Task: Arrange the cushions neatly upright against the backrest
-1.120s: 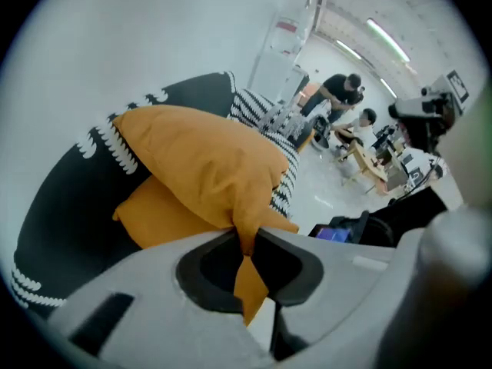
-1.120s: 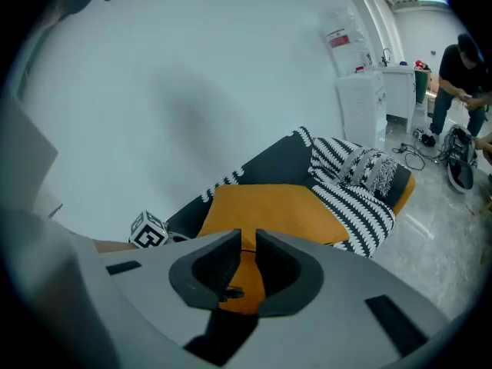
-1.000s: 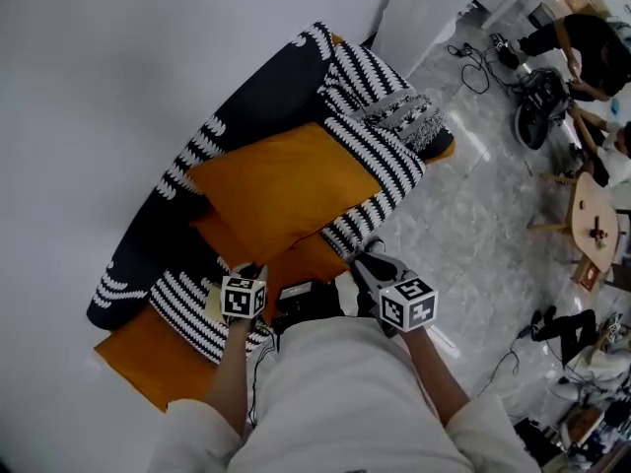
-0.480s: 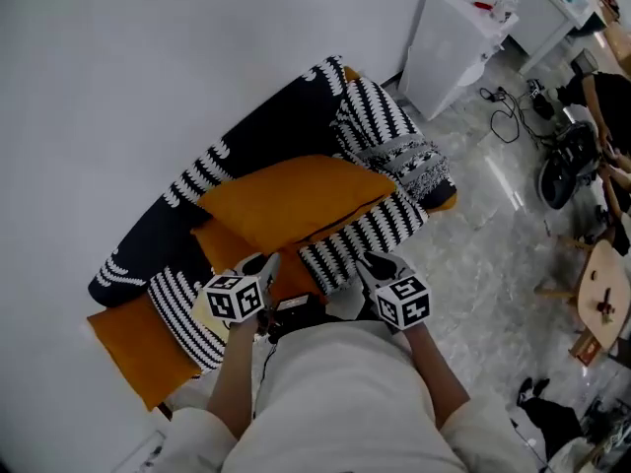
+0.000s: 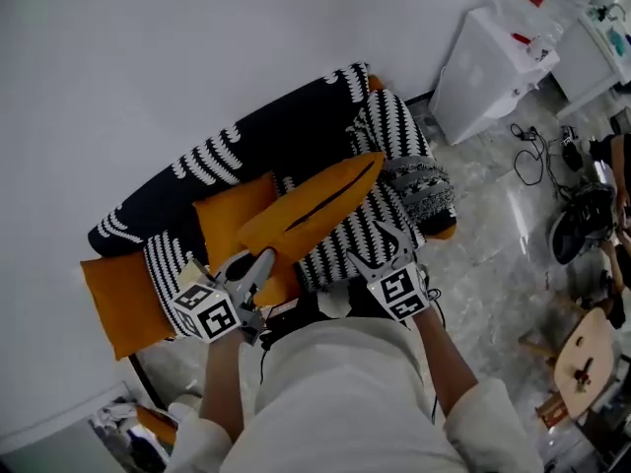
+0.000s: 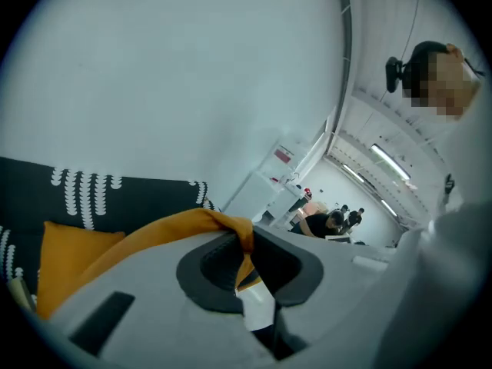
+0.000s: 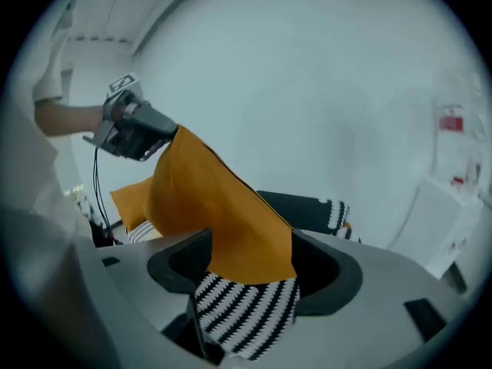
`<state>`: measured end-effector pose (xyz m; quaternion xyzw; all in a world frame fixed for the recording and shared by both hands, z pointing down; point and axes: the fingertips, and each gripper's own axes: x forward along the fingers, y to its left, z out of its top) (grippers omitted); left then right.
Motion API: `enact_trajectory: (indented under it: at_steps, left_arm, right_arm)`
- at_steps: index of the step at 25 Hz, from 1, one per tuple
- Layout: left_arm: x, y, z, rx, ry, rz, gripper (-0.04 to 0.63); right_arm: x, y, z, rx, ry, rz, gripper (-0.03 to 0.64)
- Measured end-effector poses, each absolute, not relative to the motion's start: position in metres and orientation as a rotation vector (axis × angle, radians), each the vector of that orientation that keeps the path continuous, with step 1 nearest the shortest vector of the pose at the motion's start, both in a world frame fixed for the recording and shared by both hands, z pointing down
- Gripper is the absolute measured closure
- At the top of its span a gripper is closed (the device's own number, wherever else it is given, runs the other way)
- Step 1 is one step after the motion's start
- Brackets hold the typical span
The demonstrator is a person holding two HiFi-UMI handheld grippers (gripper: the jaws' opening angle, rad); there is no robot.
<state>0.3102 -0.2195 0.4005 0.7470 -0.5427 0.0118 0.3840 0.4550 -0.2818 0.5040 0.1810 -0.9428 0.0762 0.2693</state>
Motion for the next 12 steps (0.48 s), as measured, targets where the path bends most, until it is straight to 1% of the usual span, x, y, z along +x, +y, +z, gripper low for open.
enact_trajectory:
  at_steps: [3,6,12]
  left_arm:
    - [0.323,-0.2,0.383,1.938,-1.361,0.013,0.56]
    - [0.334,-0.18,0.373,1.944,-1.343,0.03,0.561]
    - [0.361,-0.145,0.367,1.993,-1.269,0.15,0.561]
  right_arm:
    - [0.431,-0.276,0.501,0.259,-2.534,-0.088,0.309]
    - [0.407,-0.259,0.505,0.019,-2.497,-0.298,0.278]
    - [0.377,-0.211,0.519,-0.469,-2.393,-0.506,0.253]
